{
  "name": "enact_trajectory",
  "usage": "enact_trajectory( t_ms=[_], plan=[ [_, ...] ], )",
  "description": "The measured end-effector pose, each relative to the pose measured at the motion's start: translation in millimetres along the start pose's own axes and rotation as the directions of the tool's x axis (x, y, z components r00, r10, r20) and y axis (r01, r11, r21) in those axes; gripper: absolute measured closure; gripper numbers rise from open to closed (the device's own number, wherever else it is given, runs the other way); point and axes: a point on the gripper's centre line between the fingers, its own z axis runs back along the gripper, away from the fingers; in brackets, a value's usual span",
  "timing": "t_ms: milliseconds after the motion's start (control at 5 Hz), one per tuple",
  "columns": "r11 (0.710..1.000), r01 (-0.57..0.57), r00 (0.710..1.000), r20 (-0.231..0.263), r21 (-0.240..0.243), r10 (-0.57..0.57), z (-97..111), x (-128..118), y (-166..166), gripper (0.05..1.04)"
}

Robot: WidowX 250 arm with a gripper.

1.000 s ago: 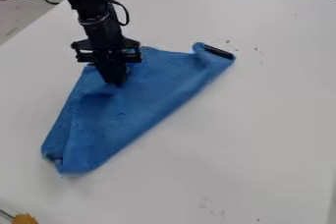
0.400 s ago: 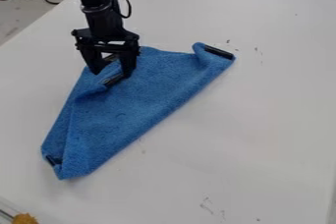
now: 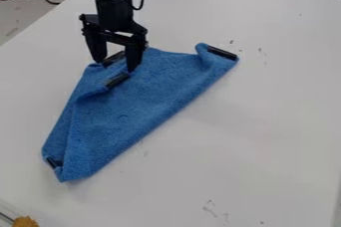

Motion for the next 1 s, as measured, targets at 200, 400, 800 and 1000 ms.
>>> enact_trajectory(
  t_ms=[200, 400, 800, 1000],
  plan=[
    [1.0, 0.029, 0.999, 0.021, 0.002, -0.029, -5.7, 1.4, -7.6, 0.083],
    [1.0, 0.028, 0.999, 0.022, 0.003, -0.028, -5.2, 1.5, -7.4, 0.083],
    [1.0, 0.03, 0.999, 0.022, 0.003, -0.03, -5.2, 1.5, -7.4, 0.083],
    [1.0, 0.03, 0.999, 0.023, 0.004, -0.03, -5.2, 1.7, -7.3, 0.084]
  ],
)
